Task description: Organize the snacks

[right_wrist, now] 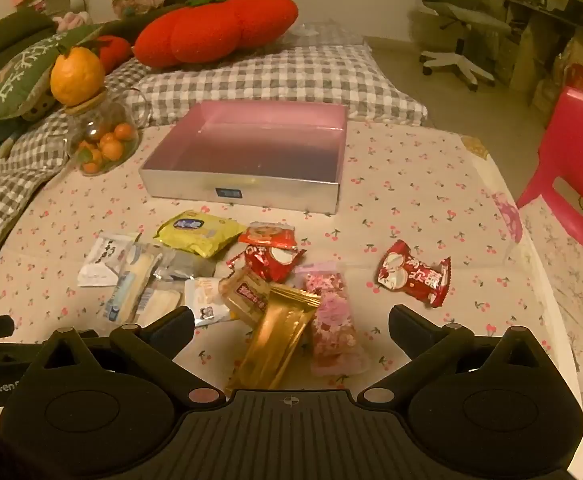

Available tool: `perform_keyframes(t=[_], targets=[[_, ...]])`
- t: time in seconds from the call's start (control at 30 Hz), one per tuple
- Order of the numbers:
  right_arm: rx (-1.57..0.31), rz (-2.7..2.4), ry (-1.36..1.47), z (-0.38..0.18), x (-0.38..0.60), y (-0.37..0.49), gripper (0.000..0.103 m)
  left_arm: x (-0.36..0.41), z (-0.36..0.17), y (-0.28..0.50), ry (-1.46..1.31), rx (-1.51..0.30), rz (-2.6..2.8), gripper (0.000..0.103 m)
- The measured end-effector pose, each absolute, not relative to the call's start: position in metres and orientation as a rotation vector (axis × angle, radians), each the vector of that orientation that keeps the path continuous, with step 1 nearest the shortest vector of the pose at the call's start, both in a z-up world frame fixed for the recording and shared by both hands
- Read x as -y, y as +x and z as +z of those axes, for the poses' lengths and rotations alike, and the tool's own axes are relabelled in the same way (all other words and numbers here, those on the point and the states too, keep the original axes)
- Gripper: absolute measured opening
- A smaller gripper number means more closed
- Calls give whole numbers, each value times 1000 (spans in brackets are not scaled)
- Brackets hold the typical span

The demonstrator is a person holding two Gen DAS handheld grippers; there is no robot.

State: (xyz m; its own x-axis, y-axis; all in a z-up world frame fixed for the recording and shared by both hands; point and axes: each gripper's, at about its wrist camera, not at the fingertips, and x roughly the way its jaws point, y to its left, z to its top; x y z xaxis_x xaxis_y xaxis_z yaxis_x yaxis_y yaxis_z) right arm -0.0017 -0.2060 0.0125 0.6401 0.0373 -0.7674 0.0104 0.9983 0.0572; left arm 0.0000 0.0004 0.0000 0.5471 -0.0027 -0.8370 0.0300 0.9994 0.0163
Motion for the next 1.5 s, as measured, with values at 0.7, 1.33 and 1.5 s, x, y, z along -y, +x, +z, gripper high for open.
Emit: perform_keyframes(t=[0.7, 1.33, 1.5], targets=[[-883, 17, 37, 10, 200, -2, 103, 0, -1, -2, 24, -993, -17, 102], [-886, 18, 39, 9, 201, -2, 103, 0, 0, -1, 22, -990, -16, 102], [-888, 18, 36, 8, 200, -3, 103, 0, 1, -2, 20, -991, -16, 102]])
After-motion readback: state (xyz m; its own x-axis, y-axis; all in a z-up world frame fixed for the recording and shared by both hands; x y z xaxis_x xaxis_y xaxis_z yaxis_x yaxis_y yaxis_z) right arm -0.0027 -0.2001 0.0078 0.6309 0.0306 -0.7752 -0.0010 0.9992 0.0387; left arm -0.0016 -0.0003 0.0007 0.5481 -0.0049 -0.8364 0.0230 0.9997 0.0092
